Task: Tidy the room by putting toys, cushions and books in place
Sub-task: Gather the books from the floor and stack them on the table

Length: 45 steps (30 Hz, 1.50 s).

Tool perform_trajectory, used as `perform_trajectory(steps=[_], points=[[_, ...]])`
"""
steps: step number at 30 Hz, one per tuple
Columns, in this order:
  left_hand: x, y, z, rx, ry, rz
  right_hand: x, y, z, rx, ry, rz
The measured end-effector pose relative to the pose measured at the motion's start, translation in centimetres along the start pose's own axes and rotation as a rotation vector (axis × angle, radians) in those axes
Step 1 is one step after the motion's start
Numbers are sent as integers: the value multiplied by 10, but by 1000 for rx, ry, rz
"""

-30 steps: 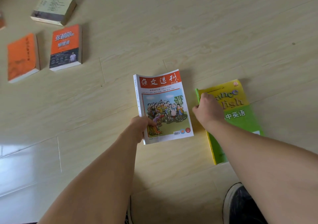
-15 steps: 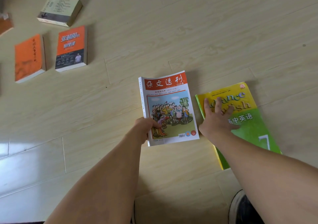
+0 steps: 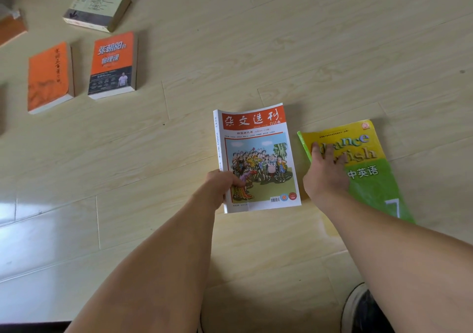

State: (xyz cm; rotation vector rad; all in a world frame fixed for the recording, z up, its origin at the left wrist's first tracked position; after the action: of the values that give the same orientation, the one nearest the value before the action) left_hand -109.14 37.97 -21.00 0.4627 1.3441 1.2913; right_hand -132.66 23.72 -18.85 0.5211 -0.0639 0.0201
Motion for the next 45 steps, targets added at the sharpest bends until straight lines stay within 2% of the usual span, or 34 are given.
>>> perform_trajectory(steps=[7,12,15,20,23,25,28,34,38,41,45], points=[[-5,2,0,-6,-17,-74,38,-3,26,-72,-145,63],[-30,24,20,-86,-197,-211,75,18,60,-81,-159,153],[-50,71,55,-149,-333,-248,103,57,96,-37,-65,235],[-97,197,141,-303,-564,-240,168,150,184,86,-36,328],[-120,311,213,-418,-497,-197,218,234,266,137,7,441],[-127,384,243,-464,-460,-175,239,283,322,109,41,510],[-121,513,292,-549,-276,-111,268,376,417,139,87,620],[-79,732,320,-712,121,-19,281,552,550,173,158,819],[-22,851,330,-855,170,60,266,674,575,207,245,1000],[22,909,338,-953,206,99,252,746,568,208,292,1109],[115,973,336,-1056,361,175,229,835,529,234,336,1222]])
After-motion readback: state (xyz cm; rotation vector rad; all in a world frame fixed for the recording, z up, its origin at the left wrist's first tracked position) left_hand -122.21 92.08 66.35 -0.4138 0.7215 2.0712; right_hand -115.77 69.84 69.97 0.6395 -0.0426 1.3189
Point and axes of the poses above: each hand's wrist, its own y-axis away from the middle knuckle, its own z-axis out of the back of the hand, x = y × z, the point moved 10 cm from there along -y, towards the middle knuckle, and after that the axes turned 3 degrees about -z, right-handed, at the moved point
